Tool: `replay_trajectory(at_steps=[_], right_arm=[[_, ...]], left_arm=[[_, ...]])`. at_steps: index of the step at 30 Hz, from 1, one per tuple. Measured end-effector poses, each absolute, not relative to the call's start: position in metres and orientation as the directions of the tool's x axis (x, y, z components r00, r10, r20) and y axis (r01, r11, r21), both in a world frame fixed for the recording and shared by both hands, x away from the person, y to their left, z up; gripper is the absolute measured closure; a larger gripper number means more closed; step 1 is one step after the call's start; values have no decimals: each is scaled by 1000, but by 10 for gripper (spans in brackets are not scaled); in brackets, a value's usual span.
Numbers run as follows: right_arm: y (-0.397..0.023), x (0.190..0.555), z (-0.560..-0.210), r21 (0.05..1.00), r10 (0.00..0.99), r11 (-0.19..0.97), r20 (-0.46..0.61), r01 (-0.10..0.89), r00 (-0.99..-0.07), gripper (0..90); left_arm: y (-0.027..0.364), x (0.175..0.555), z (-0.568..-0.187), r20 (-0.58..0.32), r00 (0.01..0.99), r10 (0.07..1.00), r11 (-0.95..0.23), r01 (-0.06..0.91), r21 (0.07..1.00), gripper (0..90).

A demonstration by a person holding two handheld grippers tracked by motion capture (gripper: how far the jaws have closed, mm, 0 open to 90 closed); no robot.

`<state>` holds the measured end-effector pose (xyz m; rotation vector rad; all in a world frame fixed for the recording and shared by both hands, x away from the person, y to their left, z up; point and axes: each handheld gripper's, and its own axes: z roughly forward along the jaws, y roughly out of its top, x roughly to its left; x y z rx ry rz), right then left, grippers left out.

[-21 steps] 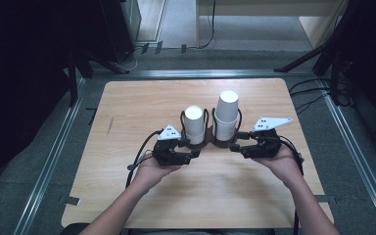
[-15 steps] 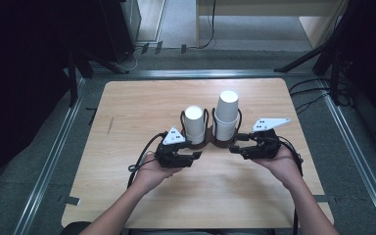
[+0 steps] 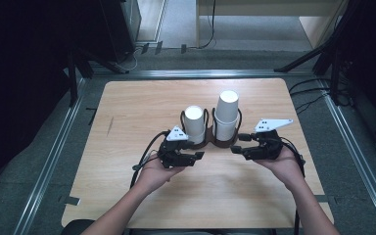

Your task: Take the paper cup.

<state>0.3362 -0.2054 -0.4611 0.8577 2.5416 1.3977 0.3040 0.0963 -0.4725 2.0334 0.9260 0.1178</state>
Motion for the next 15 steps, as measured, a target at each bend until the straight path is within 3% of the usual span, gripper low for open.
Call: replay_trajectory(at_steps=[3, 10, 15], right_arm=[[-202, 341, -463, 804, 534, 406, 176, 433, -827, 419], [-199, 340, -462, 799, 526, 427, 163, 424, -835, 426], [-203, 338, -461, 796, 546, 429, 148, 427, -824, 420]], left_arm=[[95, 306, -471, -259, 721, 642, -332, 567, 754, 461], [91, 301, -470, -189, 737, 649, -372, 524, 766, 489], [85, 299, -470, -167, 741, 651, -380, 508, 773, 593]])
